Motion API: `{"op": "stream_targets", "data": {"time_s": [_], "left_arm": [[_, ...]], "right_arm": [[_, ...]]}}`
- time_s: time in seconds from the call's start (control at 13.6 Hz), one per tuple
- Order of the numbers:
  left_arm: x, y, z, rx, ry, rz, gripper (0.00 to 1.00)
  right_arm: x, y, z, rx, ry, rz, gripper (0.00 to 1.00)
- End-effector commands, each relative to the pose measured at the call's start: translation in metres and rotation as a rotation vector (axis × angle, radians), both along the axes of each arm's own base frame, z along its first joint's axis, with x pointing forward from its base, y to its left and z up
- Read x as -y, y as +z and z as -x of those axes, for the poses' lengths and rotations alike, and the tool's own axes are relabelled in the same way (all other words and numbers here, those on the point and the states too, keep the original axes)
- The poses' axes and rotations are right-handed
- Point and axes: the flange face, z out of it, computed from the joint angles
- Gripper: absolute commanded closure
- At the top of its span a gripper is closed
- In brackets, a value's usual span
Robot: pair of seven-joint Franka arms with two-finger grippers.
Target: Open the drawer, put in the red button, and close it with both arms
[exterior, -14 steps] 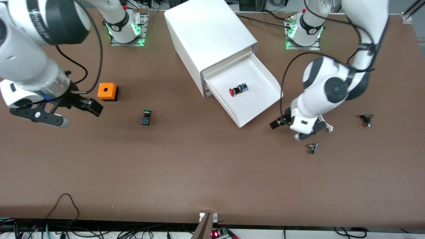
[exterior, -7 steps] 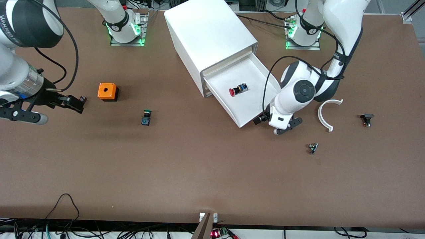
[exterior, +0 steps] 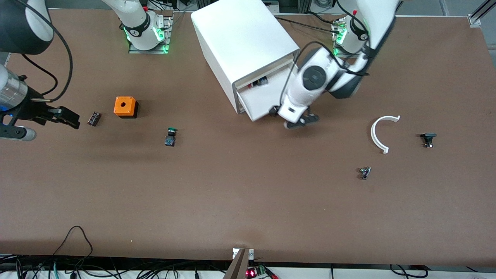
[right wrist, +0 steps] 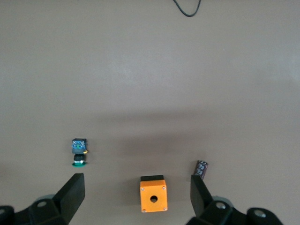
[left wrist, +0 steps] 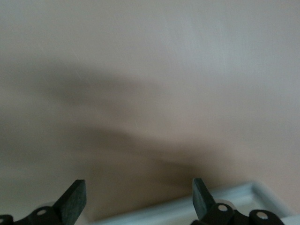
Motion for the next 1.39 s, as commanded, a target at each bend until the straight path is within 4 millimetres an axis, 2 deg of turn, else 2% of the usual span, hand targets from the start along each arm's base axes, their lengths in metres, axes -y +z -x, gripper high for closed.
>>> {"op": "stream_targets", "data": {"time_s": [0.0, 0.15, 0.22, 0.29, 0.37, 0.51, 0.59, 0.73, 0.81, 0.95, 1.17, 1.32], "left_arm": [[0.010, 0.002, 0.029, -0.016, -0.054, -0.011, 0.00], [0.027, 0.003, 0.049, -0.025, -0.100, -0.003, 0.00], [0.030, 0.004, 0.052, -0.026, -0.109, 0.000, 0.00], [0.032, 0.005, 0.055, -0.025, -0.115, 0.002, 0.00], [0.033, 0.004, 0.056, -0.027, -0.118, 0.003, 0.00], [0.032, 0.006, 0.054, -0.023, -0.114, 0.003, 0.00], [0.026, 0.019, 0.042, 0.004, -0.093, 0.014, 0.00], [-0.018, 0.051, -0.016, 0.094, 0.024, 0.049, 0.00], [-0.049, 0.072, -0.046, 0.144, 0.100, 0.065, 0.00], [-0.108, 0.124, -0.088, 0.250, 0.187, 0.077, 0.00], [-0.189, 0.203, -0.113, 0.307, 0.087, 0.013, 0.00], [-0.235, 0.262, -0.117, 0.258, 0.020, -0.024, 0.00]], "right_arm": [[0.015, -0.005, -0.003, 0.036, 0.048, -0.043, 0.00], [0.013, -0.008, -0.004, 0.033, 0.052, -0.043, 0.00], [0.009, -0.009, -0.004, 0.031, 0.058, -0.043, 0.00], [-0.003, -0.007, -0.003, 0.031, 0.078, -0.042, 0.00], [-0.013, -0.005, -0.002, 0.032, 0.094, -0.039, 0.00], [-0.012, -0.002, 0.000, 0.029, 0.097, -0.019, 0.00], [-0.010, -0.002, 0.002, 0.020, 0.092, -0.019, 0.00], [-0.009, 0.002, 0.006, 0.009, 0.092, -0.015, 0.00], [-0.007, -0.001, 0.010, -0.026, 0.086, -0.004, 0.00], [-0.006, 0.003, 0.017, -0.042, 0.083, 0.002, 0.00], [-0.003, 0.002, 0.037, -0.044, 0.084, -0.005, 0.00], [0.001, 0.002, 0.049, -0.021, 0.082, -0.010, 0.00]]}}
